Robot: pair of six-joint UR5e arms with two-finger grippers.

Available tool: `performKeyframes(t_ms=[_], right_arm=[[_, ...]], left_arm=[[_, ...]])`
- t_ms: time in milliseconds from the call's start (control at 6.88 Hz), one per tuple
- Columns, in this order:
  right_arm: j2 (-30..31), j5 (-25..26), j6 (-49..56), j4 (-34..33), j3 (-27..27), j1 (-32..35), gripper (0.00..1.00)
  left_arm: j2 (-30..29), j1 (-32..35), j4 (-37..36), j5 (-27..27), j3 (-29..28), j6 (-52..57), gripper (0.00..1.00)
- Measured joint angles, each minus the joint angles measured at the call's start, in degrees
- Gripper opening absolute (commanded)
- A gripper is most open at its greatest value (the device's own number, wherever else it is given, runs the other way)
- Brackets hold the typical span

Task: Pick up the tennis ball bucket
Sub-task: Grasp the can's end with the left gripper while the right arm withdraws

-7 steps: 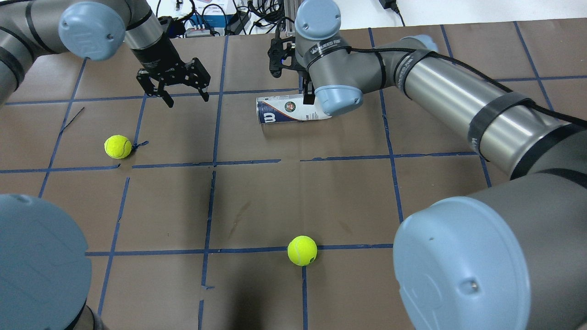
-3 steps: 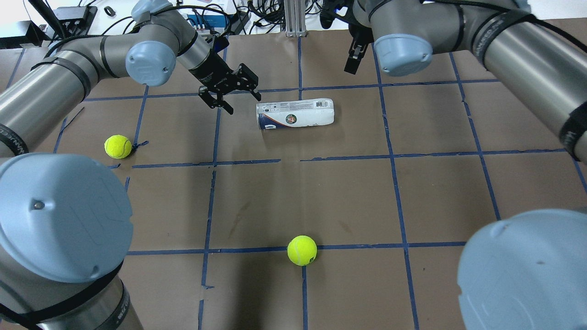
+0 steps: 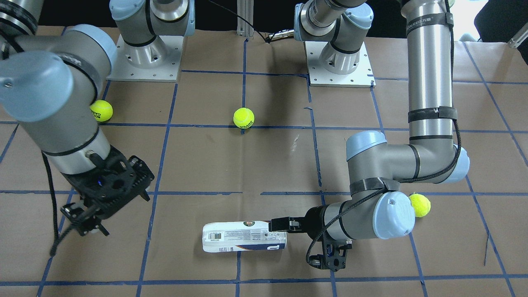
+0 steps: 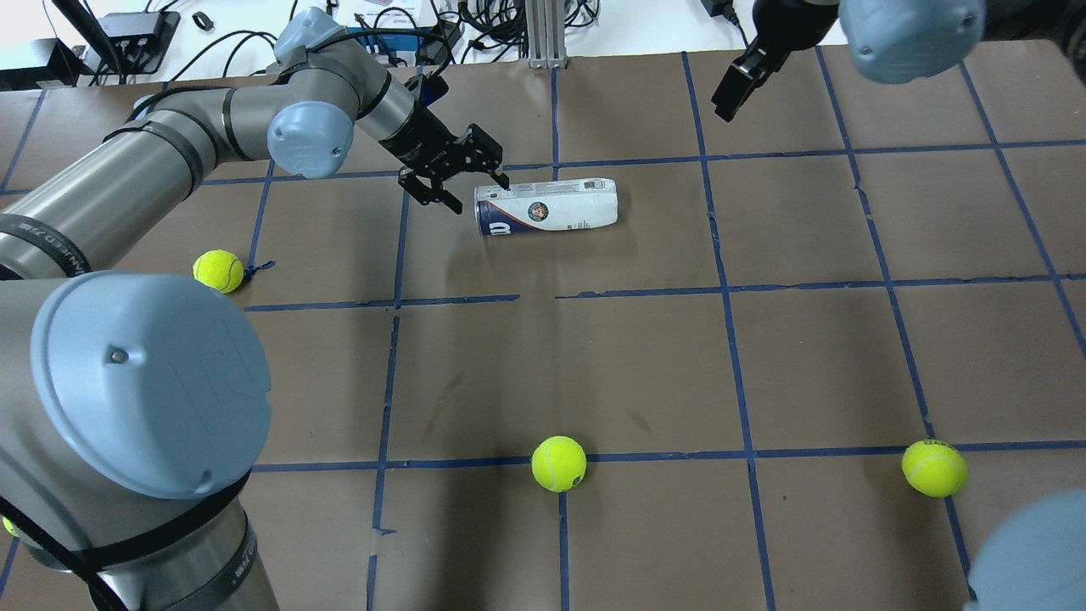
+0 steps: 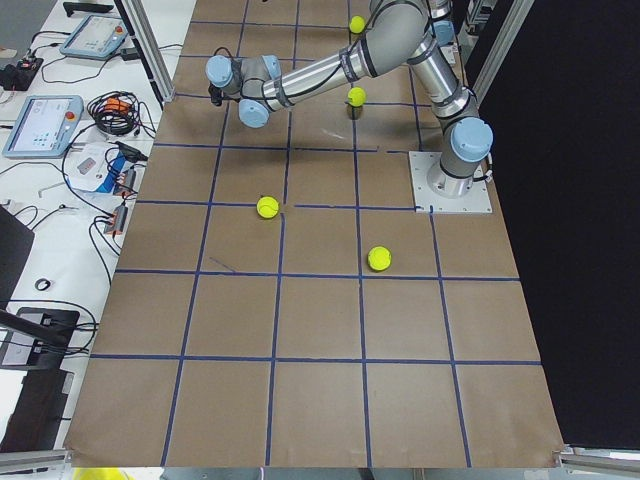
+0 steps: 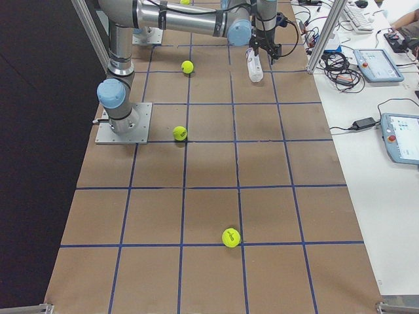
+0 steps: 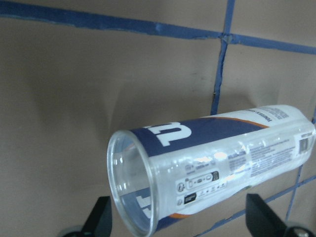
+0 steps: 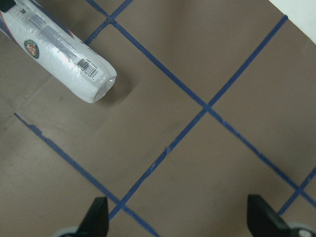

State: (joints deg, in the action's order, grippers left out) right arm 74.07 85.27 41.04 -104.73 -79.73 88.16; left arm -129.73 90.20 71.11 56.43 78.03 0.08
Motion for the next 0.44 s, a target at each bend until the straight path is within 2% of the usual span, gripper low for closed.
performKeyframes(t_ms=[145, 436], right_arm=[[2.19, 0.97, -7.78, 4.88, 0.11, -0.33, 1.00], [3.90, 5.08, -24.80, 9.89, 0.50, 1.13, 1.00]], left_arm=[[-0.12, 0.33, -0.31, -1.80, 0.01, -0.67, 0.40], [-0.15, 0.77, -0.52, -3.03, 0.03, -2.27, 0.01]])
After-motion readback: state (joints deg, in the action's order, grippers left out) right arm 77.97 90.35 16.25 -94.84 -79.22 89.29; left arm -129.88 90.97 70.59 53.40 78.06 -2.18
